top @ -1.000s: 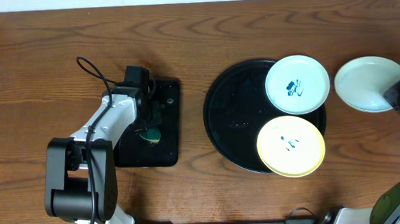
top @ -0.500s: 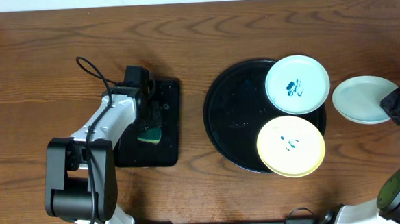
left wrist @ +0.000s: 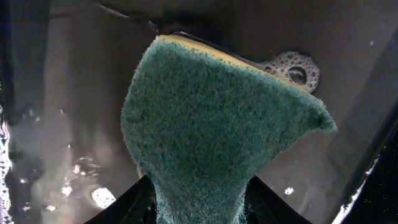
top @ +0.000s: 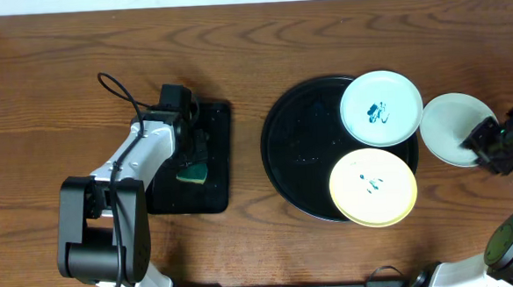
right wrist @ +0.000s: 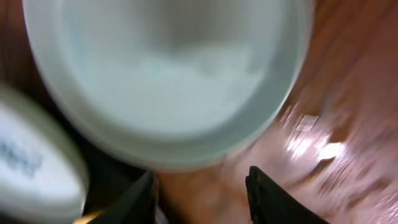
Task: Clean dirty plates on tray and stack at the side
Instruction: 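Release the plate and move the right gripper to the yellow plate, then grip the yellow plate rim with the right gripper and tilt it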
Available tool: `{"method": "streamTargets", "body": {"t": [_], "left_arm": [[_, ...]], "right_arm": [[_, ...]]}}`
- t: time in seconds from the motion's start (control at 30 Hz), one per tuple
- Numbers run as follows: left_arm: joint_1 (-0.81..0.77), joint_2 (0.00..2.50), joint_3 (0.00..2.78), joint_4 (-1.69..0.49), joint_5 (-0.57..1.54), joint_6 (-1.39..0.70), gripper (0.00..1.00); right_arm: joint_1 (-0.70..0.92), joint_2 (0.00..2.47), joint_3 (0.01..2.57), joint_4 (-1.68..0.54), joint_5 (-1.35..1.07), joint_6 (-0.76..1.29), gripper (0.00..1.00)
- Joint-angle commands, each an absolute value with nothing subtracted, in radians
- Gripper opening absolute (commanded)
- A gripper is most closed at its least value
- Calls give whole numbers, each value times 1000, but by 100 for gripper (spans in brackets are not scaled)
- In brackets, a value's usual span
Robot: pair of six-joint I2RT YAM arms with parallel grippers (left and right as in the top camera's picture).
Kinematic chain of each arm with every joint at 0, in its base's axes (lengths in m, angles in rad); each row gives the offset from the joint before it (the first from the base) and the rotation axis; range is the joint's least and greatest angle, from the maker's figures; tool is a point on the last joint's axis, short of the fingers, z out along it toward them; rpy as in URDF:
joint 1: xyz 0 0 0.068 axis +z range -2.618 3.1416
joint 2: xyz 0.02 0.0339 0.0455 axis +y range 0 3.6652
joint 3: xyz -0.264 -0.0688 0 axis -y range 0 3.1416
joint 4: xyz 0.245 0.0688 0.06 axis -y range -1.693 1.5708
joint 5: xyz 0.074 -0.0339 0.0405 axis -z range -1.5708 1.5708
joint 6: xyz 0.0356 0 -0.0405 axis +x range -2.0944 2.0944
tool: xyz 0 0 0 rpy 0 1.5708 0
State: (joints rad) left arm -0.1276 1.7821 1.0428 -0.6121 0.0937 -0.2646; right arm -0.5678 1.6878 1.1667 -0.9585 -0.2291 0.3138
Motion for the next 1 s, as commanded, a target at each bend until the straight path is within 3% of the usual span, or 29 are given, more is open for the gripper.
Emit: {"method": "streamTargets", "body": {"t": [0.0, 0.3, 0.6, 0.73, 0.87, 0.97], "left_arm": [[-124, 1762, 1034, -612, 78, -263, 44], [-124, 1762, 1034, -612, 78, -263, 45], [-124, 1762, 1034, -612, 78, -263, 45], [-124, 1762, 1034, -612, 78, -263, 44], [-124, 1762, 1034, -612, 78, -263, 44], [-124, 1762, 1034, -612, 78, -263, 44]], "right_arm": [[-574, 1683, 1165, -1065, -412, 252, 45], [-524, 1683, 1162, -1324, -319, 133, 45], [-379, 1683, 1045, -1251, -267, 135, 43], [-318, 1683, 985, -1187, -291, 144, 35], [-253, 1683, 965, -1146, -293, 145, 8], [-213, 1683, 965, -1129, -297, 166, 2]]}}
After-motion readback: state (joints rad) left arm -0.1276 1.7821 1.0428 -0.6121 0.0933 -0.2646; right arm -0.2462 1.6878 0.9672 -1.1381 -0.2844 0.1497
